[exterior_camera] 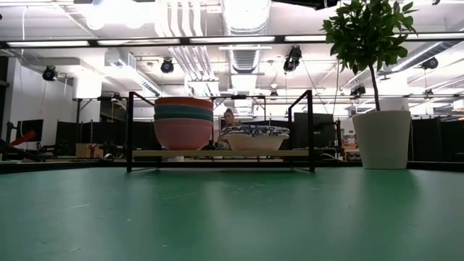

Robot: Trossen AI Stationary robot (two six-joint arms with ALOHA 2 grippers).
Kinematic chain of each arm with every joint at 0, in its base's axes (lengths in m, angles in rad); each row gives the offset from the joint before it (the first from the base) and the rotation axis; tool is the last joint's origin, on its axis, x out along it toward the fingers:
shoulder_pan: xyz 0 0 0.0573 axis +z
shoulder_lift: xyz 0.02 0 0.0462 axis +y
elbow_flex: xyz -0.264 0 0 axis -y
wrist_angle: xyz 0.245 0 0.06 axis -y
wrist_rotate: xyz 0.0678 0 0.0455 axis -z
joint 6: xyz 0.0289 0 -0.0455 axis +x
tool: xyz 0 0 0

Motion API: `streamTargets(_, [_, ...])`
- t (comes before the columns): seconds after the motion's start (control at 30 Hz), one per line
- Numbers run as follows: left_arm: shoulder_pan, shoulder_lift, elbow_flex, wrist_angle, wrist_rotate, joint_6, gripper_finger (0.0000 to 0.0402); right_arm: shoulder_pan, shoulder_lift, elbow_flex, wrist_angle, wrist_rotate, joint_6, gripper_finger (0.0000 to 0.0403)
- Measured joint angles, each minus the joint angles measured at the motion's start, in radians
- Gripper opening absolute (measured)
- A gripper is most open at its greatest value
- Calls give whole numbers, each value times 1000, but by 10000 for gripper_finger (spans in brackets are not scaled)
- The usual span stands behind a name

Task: Place and stack bowls onto a shelf
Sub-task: Stack blue patterned bowl on top of the blue patterned bowls on the shelf

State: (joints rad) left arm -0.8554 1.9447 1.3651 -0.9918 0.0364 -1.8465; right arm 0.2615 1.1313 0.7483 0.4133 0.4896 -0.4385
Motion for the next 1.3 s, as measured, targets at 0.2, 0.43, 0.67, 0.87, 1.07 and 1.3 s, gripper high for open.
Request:
streamTargets(0.2, [0, -1, 1, -26, 25, 48, 35, 0, 0, 0, -35, 0, 32, 34])
streamTargets(0.43, [6, -10, 67, -167, 60, 130, 53, 0, 0, 0, -56, 0, 53, 34])
streamTargets(0.67, [6, -10, 129, -197, 60, 132, 135, 0, 0, 0, -58, 0, 45, 34])
streamTargets(0.87, [2, -10, 119, -202, 60, 110, 207, 0, 0, 0, -58, 0, 34, 34])
streamTargets(1.07, [-20, 19, 95, -155, 63, 87, 223, 0, 0, 0, -58, 0, 21, 34])
streamTargets(1.3, [-40, 78, 85, -151, 141, 93, 194, 0, 0, 0, -58, 0, 19, 34])
